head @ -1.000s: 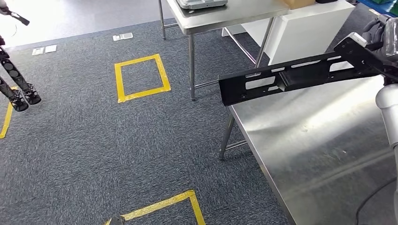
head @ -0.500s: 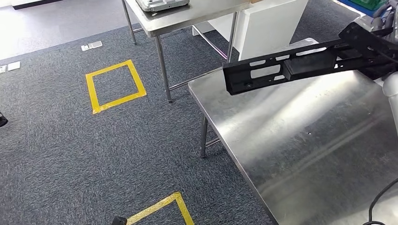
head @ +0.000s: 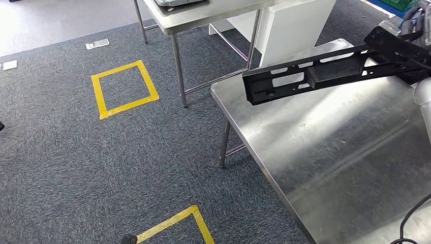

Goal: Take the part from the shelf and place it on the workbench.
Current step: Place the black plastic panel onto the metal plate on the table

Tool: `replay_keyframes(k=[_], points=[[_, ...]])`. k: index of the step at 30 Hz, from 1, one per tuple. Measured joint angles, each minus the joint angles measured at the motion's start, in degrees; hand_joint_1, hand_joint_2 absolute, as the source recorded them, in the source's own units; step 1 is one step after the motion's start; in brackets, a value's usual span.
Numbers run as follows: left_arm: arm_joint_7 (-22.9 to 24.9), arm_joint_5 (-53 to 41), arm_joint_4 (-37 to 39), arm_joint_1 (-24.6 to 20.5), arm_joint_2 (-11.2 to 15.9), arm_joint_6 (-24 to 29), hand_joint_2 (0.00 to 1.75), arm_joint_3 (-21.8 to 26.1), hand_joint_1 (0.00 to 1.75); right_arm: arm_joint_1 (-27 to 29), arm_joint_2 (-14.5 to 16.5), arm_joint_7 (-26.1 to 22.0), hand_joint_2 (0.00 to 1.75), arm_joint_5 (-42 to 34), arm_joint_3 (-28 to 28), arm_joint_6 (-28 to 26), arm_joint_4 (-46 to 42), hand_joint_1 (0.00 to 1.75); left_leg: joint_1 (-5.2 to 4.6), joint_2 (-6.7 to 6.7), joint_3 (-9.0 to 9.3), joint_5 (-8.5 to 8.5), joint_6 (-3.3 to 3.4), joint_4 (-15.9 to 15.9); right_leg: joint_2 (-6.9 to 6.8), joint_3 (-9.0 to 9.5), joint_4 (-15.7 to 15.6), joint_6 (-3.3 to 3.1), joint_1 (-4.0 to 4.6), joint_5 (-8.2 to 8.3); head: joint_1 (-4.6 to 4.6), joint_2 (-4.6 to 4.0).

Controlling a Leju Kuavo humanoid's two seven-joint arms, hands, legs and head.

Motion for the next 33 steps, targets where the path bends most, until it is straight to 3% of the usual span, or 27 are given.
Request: replay_keyframes(k=[11, 33], points=[[-0.14, 0.77, 0.02, 0.19, 0.00, -0.06, 1.75, 0.86, 0.00, -0.18, 1.30, 0.74, 1.75, 0.86, 1.33, -0.22, 0.43, 1.75, 0.04, -0.14, -4.37, -0.21, 0.19, 3.66, -0.16, -4.11, 3.40, 0.25, -0.26, -0.17, -0.03, 0.00], [0.31, 1.05, 0.12, 0.43, 0.04, 0.15, 1.75, 2.03, 0.00, -0.66, 2.96, 0.75, 1.75, 1.50, 2.78, -1.46, 0.89, 1.75, 0.07, -0.21, -4.06, -0.03, 0.18, 3.28, -0.32, -3.81, 3.13, 0.29, -0.36, -0.12, -0.02, 0.00]])
